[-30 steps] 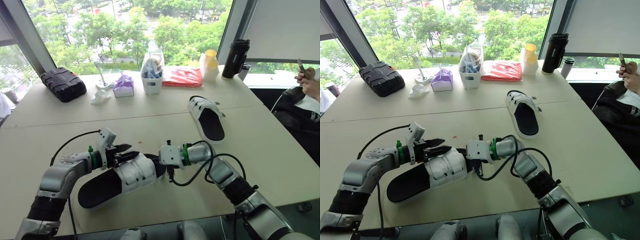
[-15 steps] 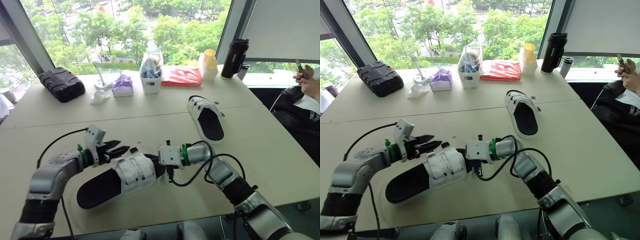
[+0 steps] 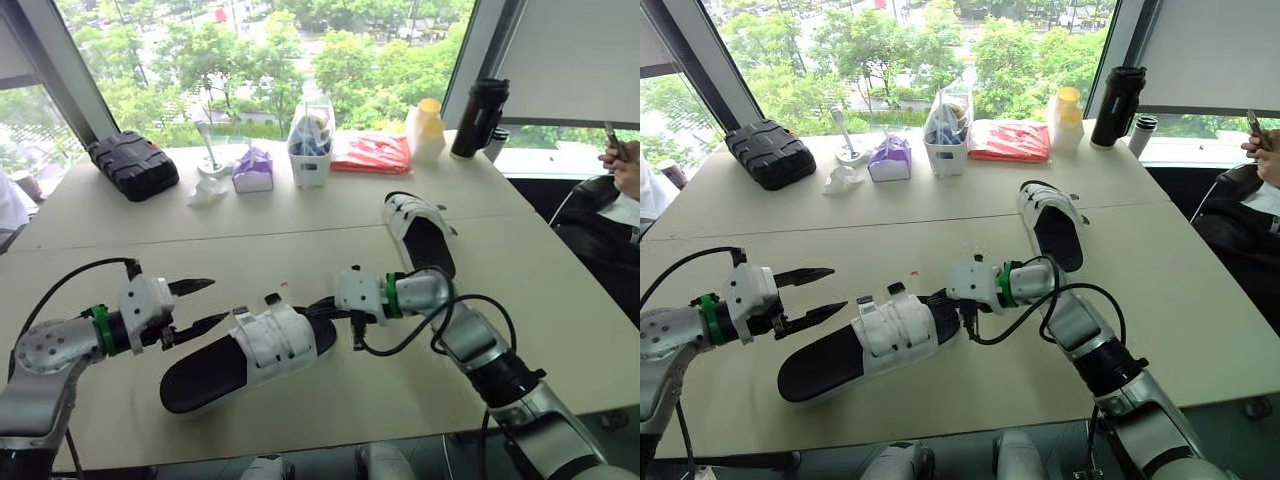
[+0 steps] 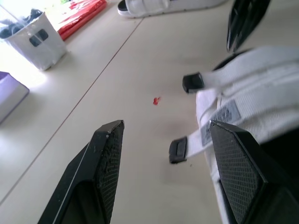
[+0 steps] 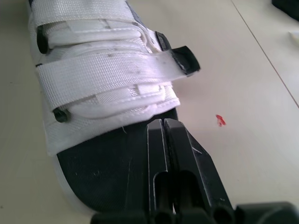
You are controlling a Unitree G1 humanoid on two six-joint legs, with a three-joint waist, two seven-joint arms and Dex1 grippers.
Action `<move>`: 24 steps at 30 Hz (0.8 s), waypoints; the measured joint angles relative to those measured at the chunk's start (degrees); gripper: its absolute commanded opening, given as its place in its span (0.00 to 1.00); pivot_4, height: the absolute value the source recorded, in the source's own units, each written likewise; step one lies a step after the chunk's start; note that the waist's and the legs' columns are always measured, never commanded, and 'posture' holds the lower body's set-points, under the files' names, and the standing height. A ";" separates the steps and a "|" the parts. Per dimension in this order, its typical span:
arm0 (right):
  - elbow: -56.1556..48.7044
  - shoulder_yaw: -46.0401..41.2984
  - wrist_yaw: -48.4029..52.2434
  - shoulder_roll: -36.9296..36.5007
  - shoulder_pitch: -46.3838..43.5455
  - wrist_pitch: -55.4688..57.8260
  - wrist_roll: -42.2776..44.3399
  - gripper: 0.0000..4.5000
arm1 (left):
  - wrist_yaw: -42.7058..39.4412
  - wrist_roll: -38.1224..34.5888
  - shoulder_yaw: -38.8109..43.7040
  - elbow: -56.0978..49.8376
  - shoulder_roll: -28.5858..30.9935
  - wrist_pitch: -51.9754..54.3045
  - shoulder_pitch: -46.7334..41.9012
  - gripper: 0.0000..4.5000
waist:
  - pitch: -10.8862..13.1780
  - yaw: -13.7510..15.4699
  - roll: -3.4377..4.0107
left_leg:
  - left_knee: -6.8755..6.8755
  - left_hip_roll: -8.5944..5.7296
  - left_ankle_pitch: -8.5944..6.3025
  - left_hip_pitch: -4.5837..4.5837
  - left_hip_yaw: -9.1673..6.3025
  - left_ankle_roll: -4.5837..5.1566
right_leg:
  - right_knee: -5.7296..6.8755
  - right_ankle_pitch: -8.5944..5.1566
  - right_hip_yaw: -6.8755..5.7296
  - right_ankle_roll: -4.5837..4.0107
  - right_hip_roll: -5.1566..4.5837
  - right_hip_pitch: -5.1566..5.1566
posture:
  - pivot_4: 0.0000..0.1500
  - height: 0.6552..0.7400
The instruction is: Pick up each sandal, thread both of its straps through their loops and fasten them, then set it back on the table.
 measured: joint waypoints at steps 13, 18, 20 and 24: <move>-6.18 -7.36 0.75 -7.23 0.01 8.16 4.88 0.00 | -2.18 5.21 -5.19 9.51 0.35 -27.40 -0.71 0.66 | 0.03 0.03 0.01 | 0.01 0.02 -0.01 -0.04 0.00 0.03 | -0.03 0.12 -0.03 0.22 0.01 0.00 | 1.00 1.00; -6.39 -7.46 0.45 -7.85 -0.01 9.15 5.09 0.00 | -2.21 5.57 -7.35 9.73 1.87 -30.72 -2.32 0.72 | 0.04 -0.01 0.02 | 0.01 0.02 -0.01 -0.03 0.00 0.04 | -0.02 0.12 -0.04 0.23 0.02 0.00 | 1.00 1.00; -6.70 -7.46 0.25 -7.88 -0.03 9.26 5.11 0.00 | -2.20 5.57 -8.27 9.81 2.46 -31.22 -2.63 0.84 | 0.05 -0.03 0.03 | 0.01 0.02 -0.02 -0.03 0.01 0.04 | -0.02 0.12 -0.03 0.23 0.02 0.00 | 1.00 1.00; -6.74 -7.46 -0.17 -7.89 -0.85 9.26 5.10 0.00 | -1.29 7.35 -9.56 11.27 2.69 -33.35 -3.60 0.99 | 0.06 -0.01 0.05 | 0.01 0.02 -0.02 -0.03 0.00 0.05 | -0.02 0.12 -0.05 0.23 0.03 0.00 | 1.00 1.00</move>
